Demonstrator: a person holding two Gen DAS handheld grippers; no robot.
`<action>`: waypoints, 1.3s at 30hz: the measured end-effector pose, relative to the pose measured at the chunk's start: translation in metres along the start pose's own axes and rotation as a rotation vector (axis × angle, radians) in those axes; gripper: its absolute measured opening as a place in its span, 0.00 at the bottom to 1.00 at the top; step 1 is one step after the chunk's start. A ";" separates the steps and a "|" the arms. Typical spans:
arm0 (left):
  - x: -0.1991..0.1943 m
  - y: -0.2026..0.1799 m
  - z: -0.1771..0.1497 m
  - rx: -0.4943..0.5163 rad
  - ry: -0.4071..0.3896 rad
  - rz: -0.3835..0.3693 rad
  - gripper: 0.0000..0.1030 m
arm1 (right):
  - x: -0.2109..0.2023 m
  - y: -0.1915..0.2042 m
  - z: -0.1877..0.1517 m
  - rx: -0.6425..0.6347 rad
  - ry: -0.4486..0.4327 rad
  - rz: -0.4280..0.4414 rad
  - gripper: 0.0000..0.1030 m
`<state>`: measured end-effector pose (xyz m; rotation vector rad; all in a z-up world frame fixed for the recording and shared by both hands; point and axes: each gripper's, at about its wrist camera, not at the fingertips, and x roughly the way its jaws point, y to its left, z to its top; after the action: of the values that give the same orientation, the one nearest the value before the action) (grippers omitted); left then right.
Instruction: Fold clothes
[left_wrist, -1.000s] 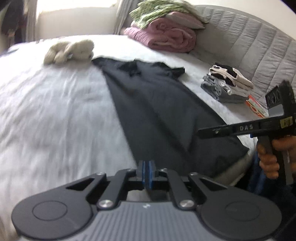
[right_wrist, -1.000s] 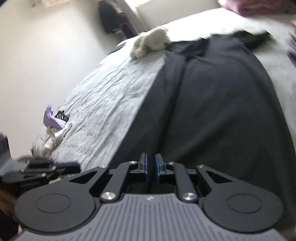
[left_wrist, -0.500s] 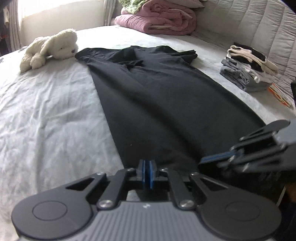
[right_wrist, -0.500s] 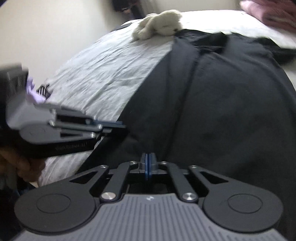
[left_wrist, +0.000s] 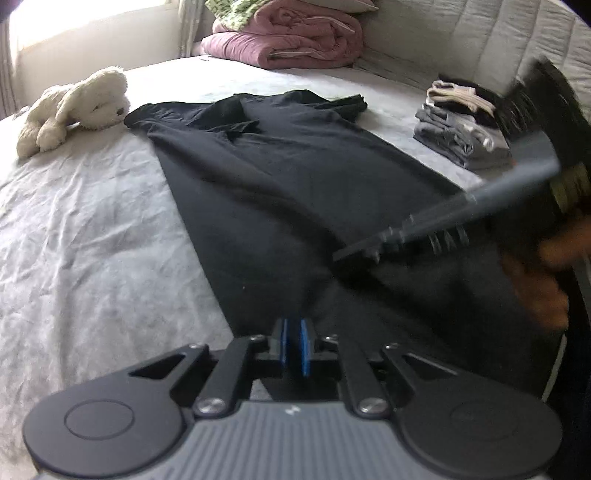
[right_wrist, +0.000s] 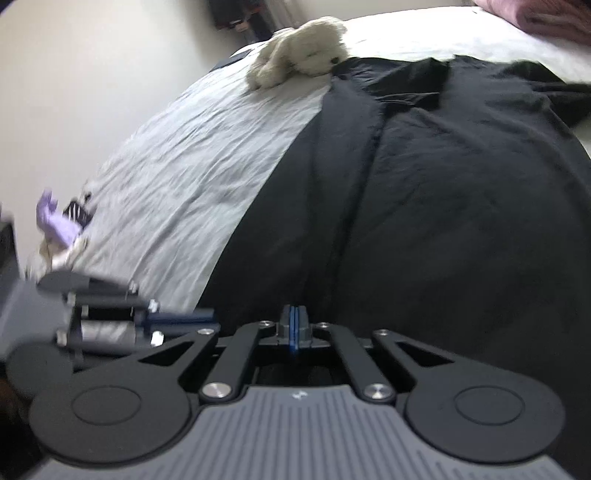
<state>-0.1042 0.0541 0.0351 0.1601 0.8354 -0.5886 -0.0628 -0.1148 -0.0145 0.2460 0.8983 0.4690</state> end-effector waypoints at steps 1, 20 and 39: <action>0.000 0.002 0.000 -0.006 0.001 -0.008 0.08 | 0.000 -0.004 0.003 0.008 -0.006 -0.003 0.00; 0.002 0.014 0.004 -0.030 0.010 -0.043 0.08 | 0.049 -0.022 0.081 -0.044 -0.026 -0.058 0.04; -0.001 0.025 0.006 -0.010 0.019 -0.076 0.08 | 0.081 -0.028 0.118 -0.105 -0.030 -0.132 0.02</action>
<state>-0.0871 0.0729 0.0374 0.1255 0.8655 -0.6550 0.0825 -0.1013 -0.0103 0.0972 0.8516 0.3880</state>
